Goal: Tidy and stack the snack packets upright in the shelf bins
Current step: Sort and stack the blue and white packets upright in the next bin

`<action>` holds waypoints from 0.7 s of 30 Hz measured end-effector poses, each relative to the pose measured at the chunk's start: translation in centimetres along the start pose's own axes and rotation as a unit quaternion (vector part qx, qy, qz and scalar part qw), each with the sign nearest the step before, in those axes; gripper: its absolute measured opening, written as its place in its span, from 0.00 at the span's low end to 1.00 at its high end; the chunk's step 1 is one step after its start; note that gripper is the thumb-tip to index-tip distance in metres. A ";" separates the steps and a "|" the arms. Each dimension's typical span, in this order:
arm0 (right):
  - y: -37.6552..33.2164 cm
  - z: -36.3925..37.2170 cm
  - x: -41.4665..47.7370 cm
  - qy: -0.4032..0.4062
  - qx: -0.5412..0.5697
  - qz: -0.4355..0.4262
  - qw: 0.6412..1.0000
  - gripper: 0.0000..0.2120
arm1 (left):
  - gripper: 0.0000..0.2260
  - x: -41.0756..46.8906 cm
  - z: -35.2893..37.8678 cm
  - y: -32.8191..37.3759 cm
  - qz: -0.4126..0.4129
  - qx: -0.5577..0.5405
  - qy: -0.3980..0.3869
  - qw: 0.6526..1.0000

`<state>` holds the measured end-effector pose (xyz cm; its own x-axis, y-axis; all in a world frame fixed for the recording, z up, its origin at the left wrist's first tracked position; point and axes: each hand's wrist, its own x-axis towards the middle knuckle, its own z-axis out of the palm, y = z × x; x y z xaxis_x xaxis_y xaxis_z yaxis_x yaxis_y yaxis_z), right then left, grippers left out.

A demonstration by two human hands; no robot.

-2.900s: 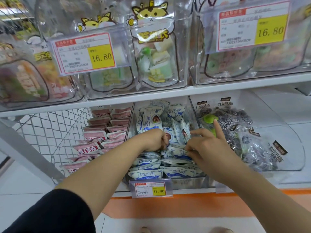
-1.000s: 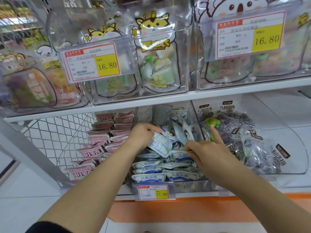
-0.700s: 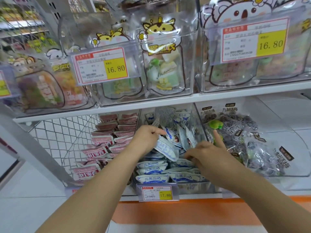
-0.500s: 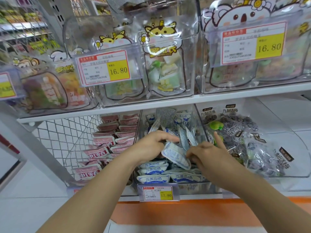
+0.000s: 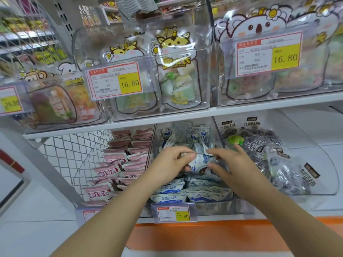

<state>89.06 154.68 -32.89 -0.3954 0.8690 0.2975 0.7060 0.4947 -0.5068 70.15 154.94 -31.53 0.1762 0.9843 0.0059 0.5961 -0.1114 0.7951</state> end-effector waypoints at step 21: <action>0.0 -0.3 -0.9 0.124 0.129 0.028 0.983 0.03 | 0.14 -1.9 0.4 -0.3 0.003 -0.137 0.193 0.972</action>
<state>89.58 153.87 -32.96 -0.1821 0.8817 0.4353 0.5371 0.4600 -0.7071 69.97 153.01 -32.01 -0.1588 0.9677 0.1957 0.3555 -0.1289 0.9257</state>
